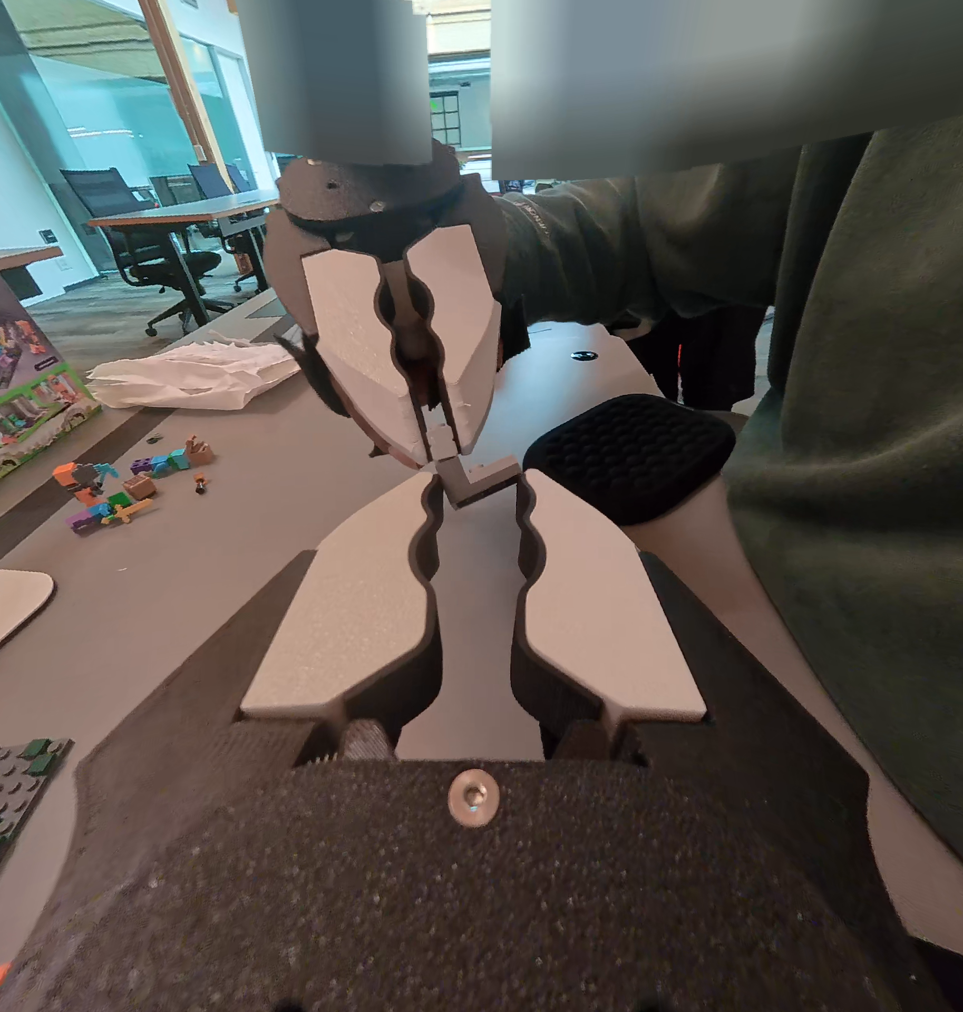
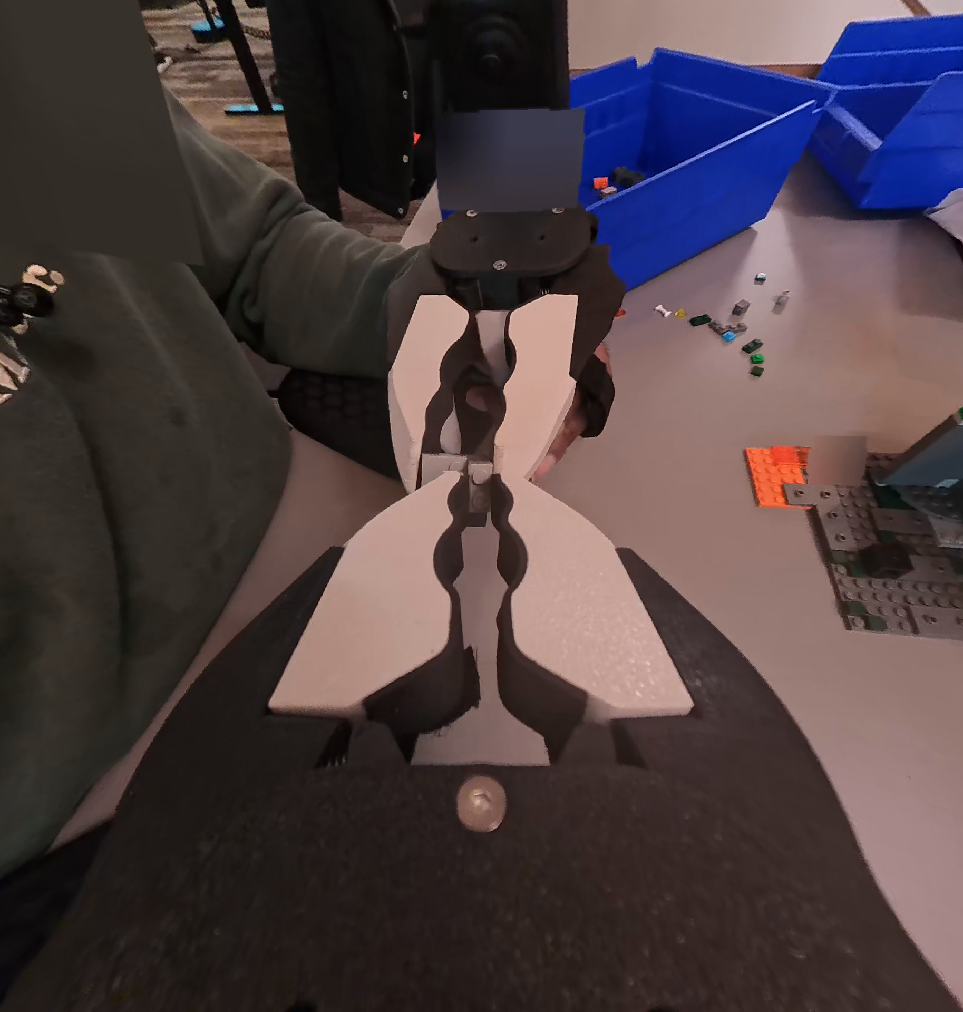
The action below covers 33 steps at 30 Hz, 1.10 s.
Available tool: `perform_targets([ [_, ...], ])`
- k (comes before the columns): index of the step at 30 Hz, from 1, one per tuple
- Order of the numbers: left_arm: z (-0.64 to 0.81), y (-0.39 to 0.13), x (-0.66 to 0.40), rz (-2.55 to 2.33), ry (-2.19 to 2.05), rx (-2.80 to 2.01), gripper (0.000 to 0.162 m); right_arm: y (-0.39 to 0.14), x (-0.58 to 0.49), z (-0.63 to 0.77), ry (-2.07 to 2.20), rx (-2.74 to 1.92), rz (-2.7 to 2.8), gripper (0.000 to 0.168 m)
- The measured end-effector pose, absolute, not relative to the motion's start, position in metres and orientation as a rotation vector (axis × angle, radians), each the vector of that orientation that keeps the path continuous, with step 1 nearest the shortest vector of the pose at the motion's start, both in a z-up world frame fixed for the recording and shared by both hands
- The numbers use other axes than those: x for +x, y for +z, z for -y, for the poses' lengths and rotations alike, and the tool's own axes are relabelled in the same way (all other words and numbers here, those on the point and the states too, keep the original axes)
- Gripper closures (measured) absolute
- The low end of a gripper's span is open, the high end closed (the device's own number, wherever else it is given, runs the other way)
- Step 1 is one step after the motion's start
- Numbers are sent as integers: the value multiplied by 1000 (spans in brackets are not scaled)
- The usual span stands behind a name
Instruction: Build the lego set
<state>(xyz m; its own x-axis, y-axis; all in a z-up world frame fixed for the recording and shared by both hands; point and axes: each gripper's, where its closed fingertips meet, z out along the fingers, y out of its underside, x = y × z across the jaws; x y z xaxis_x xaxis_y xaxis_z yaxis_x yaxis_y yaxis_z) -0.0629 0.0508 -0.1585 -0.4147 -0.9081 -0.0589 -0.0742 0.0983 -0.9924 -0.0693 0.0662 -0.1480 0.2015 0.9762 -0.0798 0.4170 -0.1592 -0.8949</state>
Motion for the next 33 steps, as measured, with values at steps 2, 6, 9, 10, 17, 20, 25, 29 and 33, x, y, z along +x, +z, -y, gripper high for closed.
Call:
perform_targets([
  [2,-49,-160,-63,-1641,-1402,-979,137,-149,-69,-64,938,-1716,1332,161],
  [6,-46,-156,-63,-1631,-1432,-966,137,-146,-69,-61,998,-1715,1319,161],
  [9,-48,-151,-63,-1603,-1446,-963,137,-140,-68,-62,988,-1696,1309,161],
  [10,-49,-149,-63,-1584,-1452,-960,137,-138,-68,-63,981,-1689,1306,161],
  [17,-59,-147,-61,-1511,-1464,-1012,136,-131,-67,-71,899,-1654,1254,161],
  [20,-61,-145,-60,-1482,-1486,-1029,136,-132,-65,-74,863,-1662,1238,161],
  [25,-59,-146,-60,-1498,-1459,-1007,137,-134,-64,-72,875,-1673,1230,161],
  [29,-54,-148,-60,-1531,-1431,-979,137,-135,-65,-69,908,-1688,1236,161],
  [33,-51,-149,-61,-1551,-1413,-957,137,-136,-65,-65,935,-1690,1256,161],
])
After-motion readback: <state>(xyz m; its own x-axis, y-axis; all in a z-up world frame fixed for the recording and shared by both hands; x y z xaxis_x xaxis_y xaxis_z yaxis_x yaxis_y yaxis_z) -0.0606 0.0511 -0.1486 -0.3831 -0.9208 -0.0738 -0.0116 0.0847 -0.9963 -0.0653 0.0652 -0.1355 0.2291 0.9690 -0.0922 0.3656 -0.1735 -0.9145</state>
